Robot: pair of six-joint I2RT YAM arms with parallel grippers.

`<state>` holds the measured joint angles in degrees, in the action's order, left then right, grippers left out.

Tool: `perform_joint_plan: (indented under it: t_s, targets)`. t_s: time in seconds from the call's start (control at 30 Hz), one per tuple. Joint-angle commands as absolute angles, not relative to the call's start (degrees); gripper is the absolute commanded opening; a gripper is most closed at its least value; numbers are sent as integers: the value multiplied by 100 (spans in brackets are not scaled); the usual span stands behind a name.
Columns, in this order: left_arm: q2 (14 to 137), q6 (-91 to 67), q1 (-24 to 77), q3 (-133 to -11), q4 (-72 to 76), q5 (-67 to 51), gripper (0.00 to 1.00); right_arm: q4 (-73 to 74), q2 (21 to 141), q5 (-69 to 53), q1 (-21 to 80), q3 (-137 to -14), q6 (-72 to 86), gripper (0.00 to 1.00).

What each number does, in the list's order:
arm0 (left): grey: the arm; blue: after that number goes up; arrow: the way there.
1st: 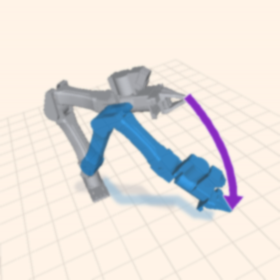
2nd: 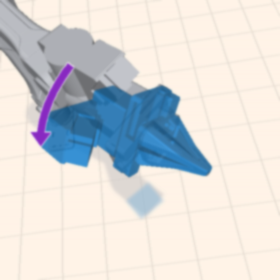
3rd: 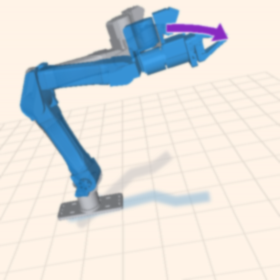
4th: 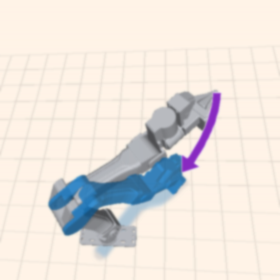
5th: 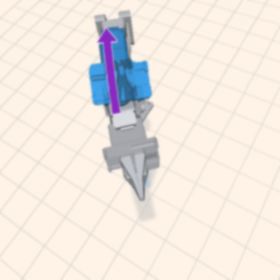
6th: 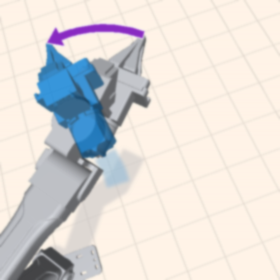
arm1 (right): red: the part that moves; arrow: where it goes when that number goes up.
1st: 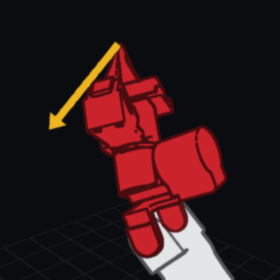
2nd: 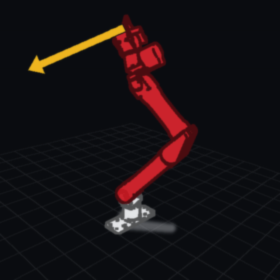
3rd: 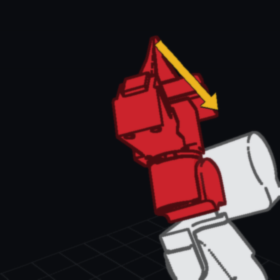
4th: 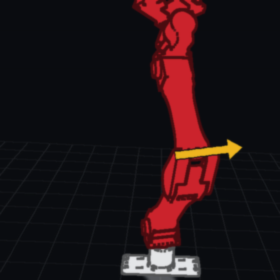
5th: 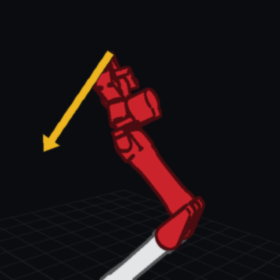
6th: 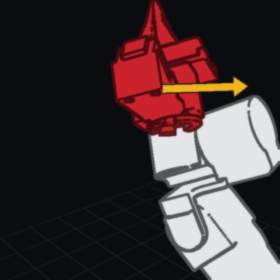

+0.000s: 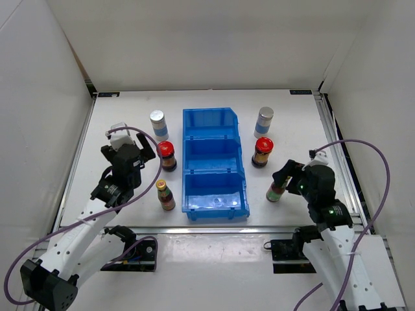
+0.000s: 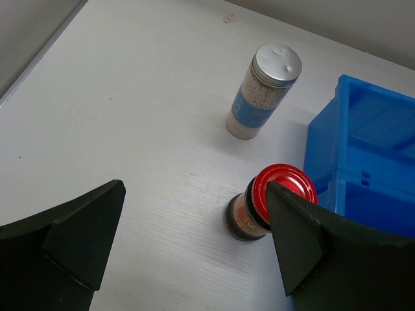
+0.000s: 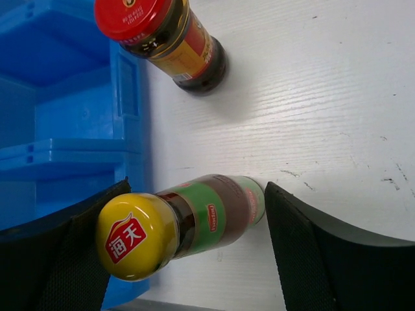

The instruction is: Organize the condiment bottles

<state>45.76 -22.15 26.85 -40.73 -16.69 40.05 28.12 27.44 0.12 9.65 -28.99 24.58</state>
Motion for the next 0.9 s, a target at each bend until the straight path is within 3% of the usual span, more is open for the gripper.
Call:
perform_joint_plan:
  t_s: [0.0,0.33,0.43,0.67,0.87]
  targets:
    - [4570,-2259,2707,-4025,-1652,4148,100,2549,2777,403,1230,-2830,2303,85]
    - [4570,-2259,2707,-4025,-1652,4253,100,2382,3278,1457,2249,-2777,2355,63]
    - [4570,-2259,2707,-3973,-1652,4254,100,2320,3445,1687,2425,-2830,2303,52]
    - [4518,-2206,2707,-3973,-1652,4307,100,2495,3393,2003,2479,-3531,1707,16]
    - [4518,-2154,2707,-3973,-1600,4307,100,2751,3673,1504,2479,-4692,1248,1]
